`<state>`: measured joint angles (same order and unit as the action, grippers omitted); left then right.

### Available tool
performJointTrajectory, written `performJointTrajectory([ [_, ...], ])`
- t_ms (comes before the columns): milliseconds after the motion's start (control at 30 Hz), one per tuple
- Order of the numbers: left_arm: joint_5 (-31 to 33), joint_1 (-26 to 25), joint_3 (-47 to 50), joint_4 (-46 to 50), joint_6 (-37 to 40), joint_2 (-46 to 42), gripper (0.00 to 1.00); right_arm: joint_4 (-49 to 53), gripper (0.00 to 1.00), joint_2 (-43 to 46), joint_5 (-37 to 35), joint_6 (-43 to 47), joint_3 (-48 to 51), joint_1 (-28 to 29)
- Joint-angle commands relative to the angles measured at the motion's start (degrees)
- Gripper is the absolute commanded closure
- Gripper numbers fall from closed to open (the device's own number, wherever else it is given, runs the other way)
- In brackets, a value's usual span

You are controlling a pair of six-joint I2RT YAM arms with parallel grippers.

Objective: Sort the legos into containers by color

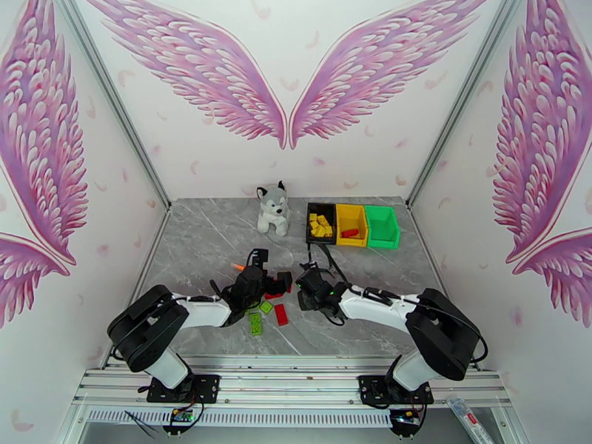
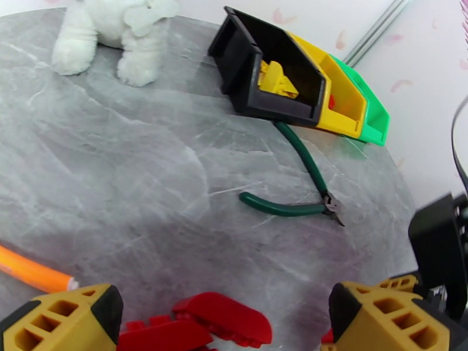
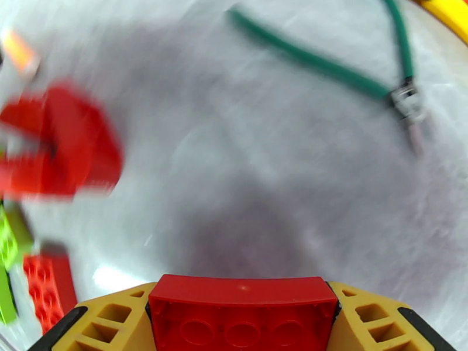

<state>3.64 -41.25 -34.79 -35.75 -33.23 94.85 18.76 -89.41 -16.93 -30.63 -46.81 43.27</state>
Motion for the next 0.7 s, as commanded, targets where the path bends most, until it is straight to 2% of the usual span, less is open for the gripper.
performJointTrajectory([
  [0, -5.1, -0.54, -4.54, -4.59, -0.41, 3.43, 0.01, -4.35, 0.4, 2.06, 0.36, -0.92, -0.59, -4.31],
  [367, -14.15, -1.46, -23.75, -5.19, -0.82, 18.71, 0.01, -13.02, 0.4, 1.42, 9.99, -3.09, -2.37, -22.04],
  [500, -12.99, -1.73, -31.16, -0.42, 1.57, 22.05, 0.01, -14.13, 0.41, -1.01, 9.51, -3.09, -5.64, -25.99],
  [667, -8.6, -2.01, -40.59, 7.29, 6.7, 24.9, 0.01, -13.02, 0.4, -7.03, 8.94, -2.72, -13.75, -29.74],
])
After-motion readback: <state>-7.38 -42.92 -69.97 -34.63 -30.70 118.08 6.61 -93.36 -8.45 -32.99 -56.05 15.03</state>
